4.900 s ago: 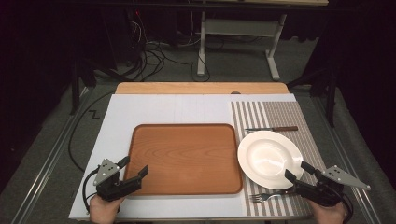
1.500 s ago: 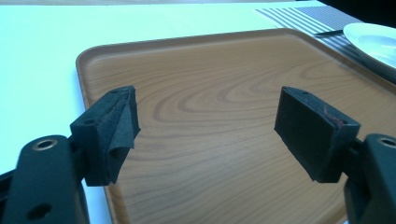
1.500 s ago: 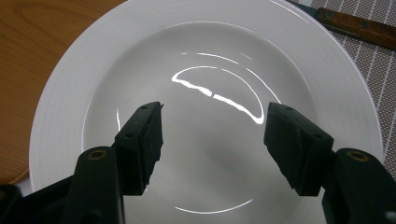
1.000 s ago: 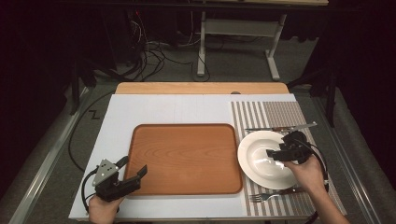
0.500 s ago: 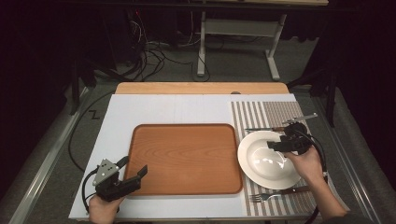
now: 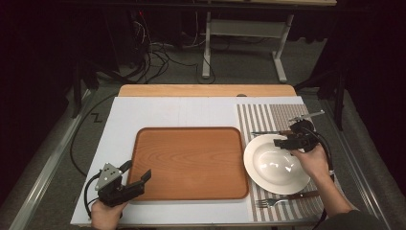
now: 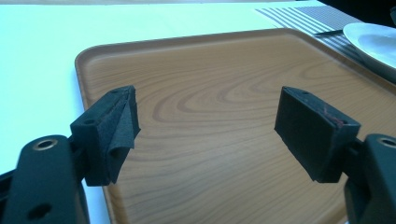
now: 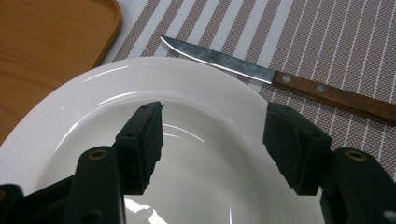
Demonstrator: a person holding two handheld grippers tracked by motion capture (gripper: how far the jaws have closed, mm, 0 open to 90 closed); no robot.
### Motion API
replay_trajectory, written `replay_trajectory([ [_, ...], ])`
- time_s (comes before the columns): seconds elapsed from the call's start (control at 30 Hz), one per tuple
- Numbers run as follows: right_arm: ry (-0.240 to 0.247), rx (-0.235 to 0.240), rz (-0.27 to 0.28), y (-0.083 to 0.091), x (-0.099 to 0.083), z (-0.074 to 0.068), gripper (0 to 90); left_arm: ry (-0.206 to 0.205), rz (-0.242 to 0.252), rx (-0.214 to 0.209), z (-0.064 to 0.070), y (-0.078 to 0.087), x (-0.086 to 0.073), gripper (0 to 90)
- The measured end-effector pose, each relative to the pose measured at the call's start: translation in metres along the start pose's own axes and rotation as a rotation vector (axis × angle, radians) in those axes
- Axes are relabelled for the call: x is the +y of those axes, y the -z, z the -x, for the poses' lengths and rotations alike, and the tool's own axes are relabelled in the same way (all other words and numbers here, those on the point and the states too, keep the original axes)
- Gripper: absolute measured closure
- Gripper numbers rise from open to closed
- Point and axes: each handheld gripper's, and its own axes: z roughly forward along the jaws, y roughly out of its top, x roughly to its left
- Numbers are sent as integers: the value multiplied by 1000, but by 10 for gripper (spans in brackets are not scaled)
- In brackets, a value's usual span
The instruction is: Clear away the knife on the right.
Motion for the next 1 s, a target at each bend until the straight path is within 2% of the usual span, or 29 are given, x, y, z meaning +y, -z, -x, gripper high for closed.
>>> replay_trajectory([
  [0.3, -13, -10, 14, -3, 14, 8, 379, 3, 1, 2, 0, 0, 0, 228],
  [0.5, -1, -31, 17, -7, 23, 13, 372, 3, 2, 0, 0, 0, 0, 227],
  [1.0, -42, -48, -18, -24, 36, 34, 371, 1, -6, 0, 0, -1, 0, 227],
])
